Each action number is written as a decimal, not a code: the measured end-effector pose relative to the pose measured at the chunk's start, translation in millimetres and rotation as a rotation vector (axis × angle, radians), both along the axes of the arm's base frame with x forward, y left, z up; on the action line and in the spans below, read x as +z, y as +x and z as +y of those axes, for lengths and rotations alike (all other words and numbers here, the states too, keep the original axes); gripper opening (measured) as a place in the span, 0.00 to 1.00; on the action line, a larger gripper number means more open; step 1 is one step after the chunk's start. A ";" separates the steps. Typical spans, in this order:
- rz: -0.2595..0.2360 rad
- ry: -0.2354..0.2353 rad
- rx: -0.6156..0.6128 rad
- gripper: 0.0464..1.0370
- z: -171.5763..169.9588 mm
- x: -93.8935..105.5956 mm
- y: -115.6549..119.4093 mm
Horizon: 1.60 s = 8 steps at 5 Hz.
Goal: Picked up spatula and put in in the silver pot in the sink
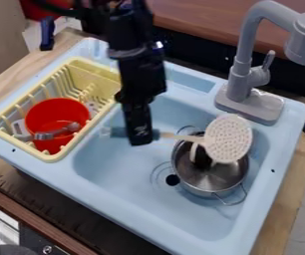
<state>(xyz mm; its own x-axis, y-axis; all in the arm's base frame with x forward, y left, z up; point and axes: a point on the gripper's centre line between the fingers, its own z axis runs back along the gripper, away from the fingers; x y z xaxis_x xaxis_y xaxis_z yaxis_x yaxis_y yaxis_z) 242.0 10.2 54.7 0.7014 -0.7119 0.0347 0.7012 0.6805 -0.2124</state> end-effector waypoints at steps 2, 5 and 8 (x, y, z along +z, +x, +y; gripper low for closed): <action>0.012 0.038 0.021 0.18 -3.8 -10.3 3.9; 0.039 0.018 -0.014 0.23 -8.9 -31.1 -19.9; 0.070 -0.011 0.099 0.97 -5.3 -6.5 -2.3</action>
<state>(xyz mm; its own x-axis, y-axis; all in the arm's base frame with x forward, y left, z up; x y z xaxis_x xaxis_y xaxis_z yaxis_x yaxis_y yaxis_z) 239.7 4.9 48.2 0.7691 -0.6390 -0.0099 0.6139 0.7431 -0.2665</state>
